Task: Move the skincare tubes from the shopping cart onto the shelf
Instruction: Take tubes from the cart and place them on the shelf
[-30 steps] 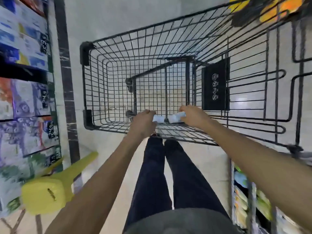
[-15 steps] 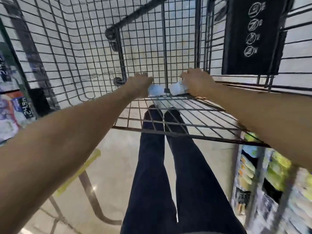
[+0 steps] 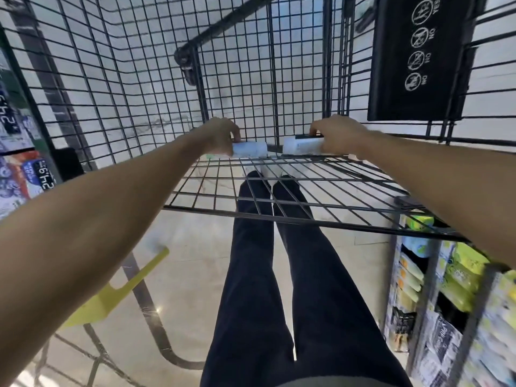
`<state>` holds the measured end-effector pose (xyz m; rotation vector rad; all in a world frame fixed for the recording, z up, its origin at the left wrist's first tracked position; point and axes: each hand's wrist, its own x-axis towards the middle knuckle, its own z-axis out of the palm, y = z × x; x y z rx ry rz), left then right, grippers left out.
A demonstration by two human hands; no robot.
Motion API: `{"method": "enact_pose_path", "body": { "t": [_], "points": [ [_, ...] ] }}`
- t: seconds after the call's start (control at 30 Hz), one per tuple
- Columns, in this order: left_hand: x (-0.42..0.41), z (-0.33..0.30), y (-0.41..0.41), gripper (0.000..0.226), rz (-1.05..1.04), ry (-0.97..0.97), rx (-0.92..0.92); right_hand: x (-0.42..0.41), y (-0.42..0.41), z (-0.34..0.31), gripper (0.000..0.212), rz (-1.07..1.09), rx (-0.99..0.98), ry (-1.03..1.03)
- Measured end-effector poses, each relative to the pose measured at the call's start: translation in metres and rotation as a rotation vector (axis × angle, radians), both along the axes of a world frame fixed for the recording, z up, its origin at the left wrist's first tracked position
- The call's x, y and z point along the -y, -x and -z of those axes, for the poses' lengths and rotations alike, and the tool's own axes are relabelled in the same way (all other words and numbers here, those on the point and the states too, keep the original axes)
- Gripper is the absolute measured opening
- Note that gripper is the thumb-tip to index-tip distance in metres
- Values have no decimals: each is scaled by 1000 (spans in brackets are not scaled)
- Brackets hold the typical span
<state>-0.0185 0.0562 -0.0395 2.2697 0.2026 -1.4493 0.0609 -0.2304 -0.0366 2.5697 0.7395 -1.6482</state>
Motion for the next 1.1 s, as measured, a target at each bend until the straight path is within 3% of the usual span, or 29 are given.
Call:
{"method": "enact_pose_path", "body": {
  "t": [0.33,0.53,0.7,0.83,0.97,1.1],
  "points": [
    [-23,-41,-3,26,-619,138,96,0,-19,-52,40,885,-125,-281],
    [-26,-103,-8,14,-904,289,190,-3,-33,-104,37,1004,-134,-471],
    [-25,-174,-13,23,-1243,428,218,-3,-32,-167,33,1152,-182,-691],
    [-14,-242,-16,19,-1366,519,298,-3,-30,-228,27,1177,-220,-826],
    [-9,-300,-16,42,-1512,597,395,-6,-23,-286,22,1380,-503,-1120],
    [6,-353,-16,42,-1625,698,502,-12,-21,-337,21,1514,-683,-1348]
  ]
}}
